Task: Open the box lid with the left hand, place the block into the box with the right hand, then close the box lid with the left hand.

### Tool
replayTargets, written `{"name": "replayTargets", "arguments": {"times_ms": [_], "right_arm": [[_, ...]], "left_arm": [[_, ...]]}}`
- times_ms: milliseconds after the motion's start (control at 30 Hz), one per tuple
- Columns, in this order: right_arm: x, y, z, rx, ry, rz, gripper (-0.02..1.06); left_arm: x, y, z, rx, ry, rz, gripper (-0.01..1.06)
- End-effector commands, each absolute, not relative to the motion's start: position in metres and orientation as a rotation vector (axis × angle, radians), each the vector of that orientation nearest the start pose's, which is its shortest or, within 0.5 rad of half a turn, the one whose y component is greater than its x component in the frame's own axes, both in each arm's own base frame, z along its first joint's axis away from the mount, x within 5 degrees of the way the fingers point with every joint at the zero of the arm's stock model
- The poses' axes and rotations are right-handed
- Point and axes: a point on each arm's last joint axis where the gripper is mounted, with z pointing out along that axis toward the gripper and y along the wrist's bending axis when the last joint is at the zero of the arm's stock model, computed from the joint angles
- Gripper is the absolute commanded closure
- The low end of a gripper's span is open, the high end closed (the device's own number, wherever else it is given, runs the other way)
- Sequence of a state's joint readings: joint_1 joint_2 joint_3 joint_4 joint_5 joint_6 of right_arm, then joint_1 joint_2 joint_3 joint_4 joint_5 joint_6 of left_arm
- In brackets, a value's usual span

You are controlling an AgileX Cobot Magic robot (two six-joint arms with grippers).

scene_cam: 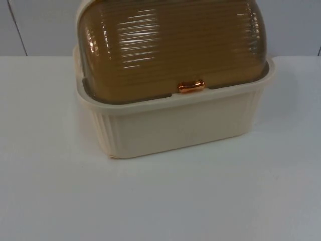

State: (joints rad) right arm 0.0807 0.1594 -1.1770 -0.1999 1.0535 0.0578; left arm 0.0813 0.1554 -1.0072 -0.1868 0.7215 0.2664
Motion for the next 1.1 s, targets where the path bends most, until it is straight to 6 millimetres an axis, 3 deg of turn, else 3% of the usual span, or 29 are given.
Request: {"name": "replayTargets", "arguments": {"times_ms": [0, 200, 400, 1067], "right_arm": [[-0.104, -0.019, 0.453, -0.009, 1.468, -0.091, 0.0], [-0.136, -0.017, 0.449, 0.015, 1.393, -0.094, 0.0], [-0.158, -0.01, 0.438, -0.02, 1.326, -0.073, 0.0], [-0.166, -0.001, 0.434, -0.142, 1.315, -0.042, 0.0]], "left_arm": [[-0.074, -0.015, 0.449, 0.136, 1.272, 0.081, 0.62], [-0.108, -0.009, 0.457, 0.115, 1.216, 0.087, 0.62], [-0.142, -0.01, 0.446, 0.098, 1.12, 0.123, 0.62], [-0.149, -0.007, 0.442, 0.141, 1.188, 0.053, 0.62]]}}
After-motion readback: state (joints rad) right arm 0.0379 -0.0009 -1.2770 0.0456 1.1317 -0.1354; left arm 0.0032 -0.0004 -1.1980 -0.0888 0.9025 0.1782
